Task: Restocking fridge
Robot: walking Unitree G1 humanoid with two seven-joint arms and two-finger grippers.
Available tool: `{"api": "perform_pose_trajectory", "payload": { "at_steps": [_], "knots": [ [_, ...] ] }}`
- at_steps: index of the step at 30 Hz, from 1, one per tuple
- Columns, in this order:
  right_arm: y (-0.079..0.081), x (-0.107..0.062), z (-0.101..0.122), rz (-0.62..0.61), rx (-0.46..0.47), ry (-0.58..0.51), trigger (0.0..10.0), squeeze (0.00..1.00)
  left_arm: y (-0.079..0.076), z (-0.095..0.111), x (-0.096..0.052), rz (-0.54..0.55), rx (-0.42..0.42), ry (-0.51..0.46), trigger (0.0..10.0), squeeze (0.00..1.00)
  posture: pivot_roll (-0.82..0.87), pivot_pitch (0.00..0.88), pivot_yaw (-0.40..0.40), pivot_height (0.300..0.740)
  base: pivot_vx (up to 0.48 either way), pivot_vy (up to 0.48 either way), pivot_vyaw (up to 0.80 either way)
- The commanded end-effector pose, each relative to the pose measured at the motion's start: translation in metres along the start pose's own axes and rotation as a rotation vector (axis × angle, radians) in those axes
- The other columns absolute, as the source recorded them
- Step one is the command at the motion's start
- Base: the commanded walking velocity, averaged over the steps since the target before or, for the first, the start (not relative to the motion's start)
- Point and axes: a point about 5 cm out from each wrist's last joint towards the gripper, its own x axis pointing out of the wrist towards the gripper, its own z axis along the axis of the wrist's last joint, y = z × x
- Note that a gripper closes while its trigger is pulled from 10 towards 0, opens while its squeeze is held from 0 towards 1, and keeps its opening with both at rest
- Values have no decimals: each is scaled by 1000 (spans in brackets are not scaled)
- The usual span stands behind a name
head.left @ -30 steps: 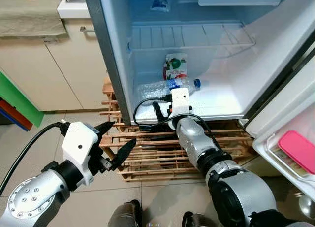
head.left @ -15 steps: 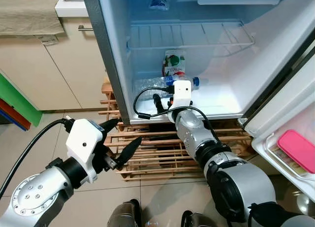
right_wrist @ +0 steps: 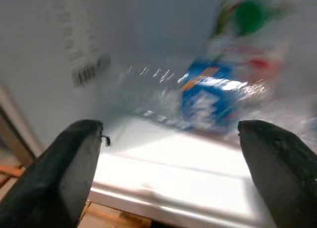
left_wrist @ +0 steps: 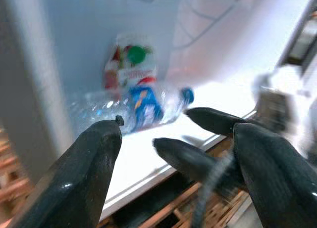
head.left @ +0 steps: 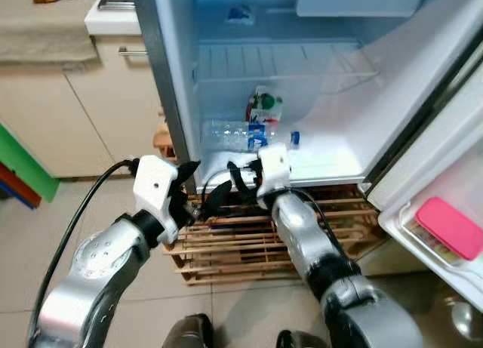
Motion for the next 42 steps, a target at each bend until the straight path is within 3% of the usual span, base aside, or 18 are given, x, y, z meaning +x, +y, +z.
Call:
{"api": "perform_pose_trajectory", "payload": {
  "at_steps": [1,4,6,7,8,9,13,16,19,23,31,42],
  "knots": [
    [-7,3,24,-14,-25,-98,10000,0,-2,-5,4,-18,3,14,10000,0,-2,0,52,740,0,0,0],
    [-33,-19,26,-133,-10,-117,10000,0,-2,-10,18,-60,20,10,10000,0,-51,0,71,740,0,0,0],
    [-41,-26,28,-167,-16,-126,10000,0,0,-10,20,-54,21,5,10000,0,-54,0,72,740,0,0,0],
    [-58,-41,35,-219,-33,-150,10000,0,8,-8,25,20,12,-20,10000,0,-66,0,74,740,0,0,0],
    [-58,-41,35,-219,-33,-150,10000,0,8,-8,25,20,12,-20,10000,0,-66,0,74,740,0,0,0],
    [-67,-58,44,-239,-61,-169,10000,0,16,-7,23,121,-15,-45,10000,0,-76,0,77,740,0,0,0],
    [-69,-87,52,-204,-135,-171,10000,0,26,-7,4,250,-32,-90,10000,0,-77,0,67,740,0,0,0],
    [-71,-98,35,-210,-106,-99,10000,0,33,-5,-1,344,26,-122,10000,0,-73,0,56,740,0,0,0],
    [-73,-90,26,-232,-31,-56,10000,0,43,-12,6,453,75,-98,10000,0,-70,0,50,740,0,0,0],
    [-71,-74,32,-206,-14,-48,10000,0,54,-20,11,558,123,-46,10000,0,-71,0,52,740,0,0,0],
    [-69,-68,32,-177,-5,-32,10000,0,55,-23,9,589,138,-41,10000,0,-60,0,53,740,0,0,0],
    [-68,-62,26,-183,43,8,10000,0,53,-20,14,607,171,-62,10000,0,-50,0,50,740,-272,0,0]
  ]
}}
